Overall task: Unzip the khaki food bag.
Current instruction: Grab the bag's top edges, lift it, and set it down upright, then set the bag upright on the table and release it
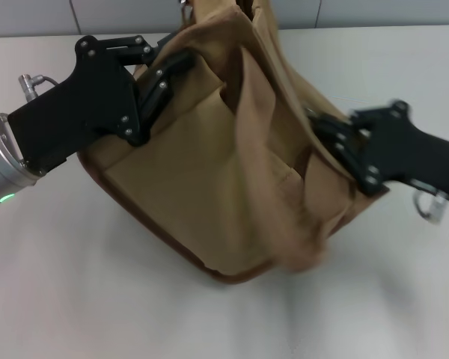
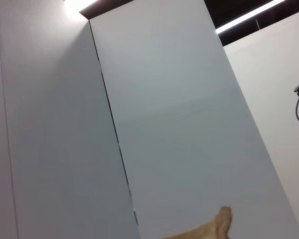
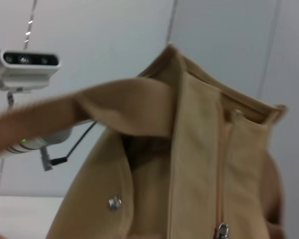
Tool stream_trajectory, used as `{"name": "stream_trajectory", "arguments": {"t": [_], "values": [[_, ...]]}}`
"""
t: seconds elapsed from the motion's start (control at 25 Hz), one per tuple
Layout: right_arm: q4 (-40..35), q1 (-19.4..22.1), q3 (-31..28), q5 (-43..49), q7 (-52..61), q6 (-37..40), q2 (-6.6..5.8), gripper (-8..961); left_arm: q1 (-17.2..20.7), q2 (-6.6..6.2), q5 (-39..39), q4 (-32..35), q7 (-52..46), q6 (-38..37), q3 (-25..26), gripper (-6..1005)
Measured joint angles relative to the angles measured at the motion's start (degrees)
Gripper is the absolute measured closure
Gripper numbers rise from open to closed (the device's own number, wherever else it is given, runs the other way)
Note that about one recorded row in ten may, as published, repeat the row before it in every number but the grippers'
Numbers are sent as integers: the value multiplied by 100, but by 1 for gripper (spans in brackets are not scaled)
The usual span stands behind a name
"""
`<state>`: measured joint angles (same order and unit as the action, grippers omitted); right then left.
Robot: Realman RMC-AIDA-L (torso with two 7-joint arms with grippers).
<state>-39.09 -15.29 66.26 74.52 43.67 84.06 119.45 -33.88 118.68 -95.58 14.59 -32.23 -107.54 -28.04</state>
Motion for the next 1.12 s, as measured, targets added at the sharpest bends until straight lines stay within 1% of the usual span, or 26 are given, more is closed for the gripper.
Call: {"name": "stream_trajectory", "arguments": {"t": [0.12,0.16,0.2,0.28,0.36,0.52,0.56,0.64,0.68,0.72,0.8,0.88,0.92,0.96,1.12], "values": [[-187,502,-363,67,263,323,-21,954,25,-3,49,-10,-11,46,1,920],[-211,716,-831,232,353,567,-24,954,31,-3,66,-15,-14,59,2,920],[-211,716,-831,232,353,567,-24,954,31,-3,66,-15,-14,59,2,920],[-185,821,-1247,453,385,751,-17,954,41,-3,86,-24,-20,79,2,920],[-133,858,-1479,581,391,820,-13,955,53,2,99,-35,-25,97,2,920],[-57,882,-1706,569,409,844,-9,955,57,9,108,-123,-33,124,6,920],[33,834,-1896,535,500,939,-7,955,66,9,161,-261,-27,141,15,920],[80,798,-1997,524,581,991,-7,955,119,18,220,-465,37,160,14,920],[150,734,-2216,472,750,1032,-5,954,186,24,227,-581,128,171,0,920],[150,734,-2216,472,750,1032,-5,954,186,24,227,-581,128,171,0,920],[246,700,-2423,360,802,1072,9,954,358,32,213,-842,292,232,-51,920],[333,684,-2508,181,809,1138,2,954,358,32,213,-842,292,232,-51,920],[333,684,-2508,181,809,1138,2,892,424,33,202,-973,388,288,-108,920],[342,664,-2511,127,849,1178,-9,830,560,40,191,-1229,640,402,-318,920],[348,632,-2524,103,877,1222,-12,685,652,46,182,-1353,771,461,-450,920]]}}
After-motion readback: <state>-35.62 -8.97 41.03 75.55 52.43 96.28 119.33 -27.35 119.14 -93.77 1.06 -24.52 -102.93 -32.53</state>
